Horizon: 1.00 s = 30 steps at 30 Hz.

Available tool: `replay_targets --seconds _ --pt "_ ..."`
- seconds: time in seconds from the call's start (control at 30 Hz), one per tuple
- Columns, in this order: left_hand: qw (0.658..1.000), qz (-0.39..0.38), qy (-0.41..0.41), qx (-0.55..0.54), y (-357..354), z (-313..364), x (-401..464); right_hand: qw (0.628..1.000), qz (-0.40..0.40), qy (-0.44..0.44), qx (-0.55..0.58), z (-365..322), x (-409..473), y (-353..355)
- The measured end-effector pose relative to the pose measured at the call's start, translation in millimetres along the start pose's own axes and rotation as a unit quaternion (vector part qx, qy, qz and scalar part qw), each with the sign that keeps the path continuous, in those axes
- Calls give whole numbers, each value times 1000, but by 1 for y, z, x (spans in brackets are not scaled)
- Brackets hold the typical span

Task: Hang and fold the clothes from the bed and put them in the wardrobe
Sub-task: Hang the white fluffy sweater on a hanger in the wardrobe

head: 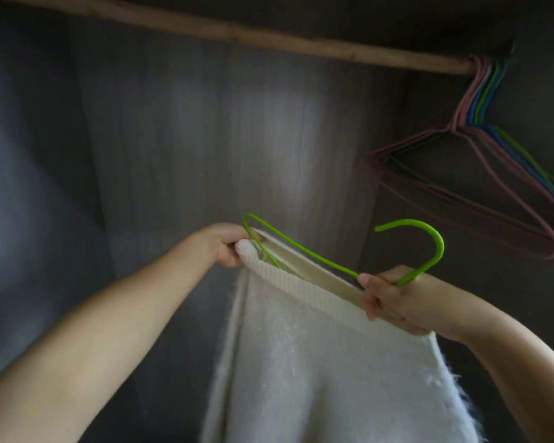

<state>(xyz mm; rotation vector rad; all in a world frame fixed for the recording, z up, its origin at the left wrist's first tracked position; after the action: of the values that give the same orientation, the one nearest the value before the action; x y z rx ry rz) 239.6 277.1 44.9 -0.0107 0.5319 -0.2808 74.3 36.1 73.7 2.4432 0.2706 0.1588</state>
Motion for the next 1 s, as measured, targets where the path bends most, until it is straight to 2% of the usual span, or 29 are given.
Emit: replay_targets --seconds 0.17,0.27,0.33,0.4,0.43,0.5,0.53,0.6,0.67,0.77,0.9,1.0 --pt "999 26 -6 -37 3 -7 19 998 -33 -34 -46 0 -8 4" --pt "999 37 -29 -6 -6 -20 26 996 -50 -63 -39 11 -8 2" --pt "996 73 -52 27 -13 -29 31 994 -62 -88 -13 19 -10 4" --pt "979 139 -111 95 -18 -36 32 992 -79 -102 -6 28 -14 4" --pt "955 186 -155 169 -21 -38 31 990 -89 -110 -17 33 -15 1" --pt "861 261 -231 369 -39 -43 20 984 -110 -125 -57 38 -13 -10" --pt "826 270 -263 420 -52 -46 12 983 -116 -126 -66 38 -10 -14" --pt "791 262 -318 453 -76 -50 3 988 -95 -115 -40 31 1 -17" --pt "796 261 -345 424 -84 -46 -3 992 -62 -108 33 19 15 -16" --pt "821 270 -328 381 -72 -43 -4 985 -73 -121 101 8 37 -26" --pt "871 276 -302 272 -47 -55 -1 979 -139 -138 58 1 56 -51" --pt "872 297 -333 203 -39 -47 -12 985 -141 -98 24 -13 67 -64"
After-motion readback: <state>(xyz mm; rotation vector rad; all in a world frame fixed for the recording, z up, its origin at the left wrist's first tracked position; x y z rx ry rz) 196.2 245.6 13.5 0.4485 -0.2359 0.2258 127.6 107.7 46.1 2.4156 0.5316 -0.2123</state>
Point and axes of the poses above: each hand's wrist, its own x-axis towards the middle knuckle, its own y-axis out of the back of the hand, z = x × y, the point moved 2 cm from there along x, towards the middle knuckle, and after that the axes turned 7 degrees about y, right-handed, at the moved point
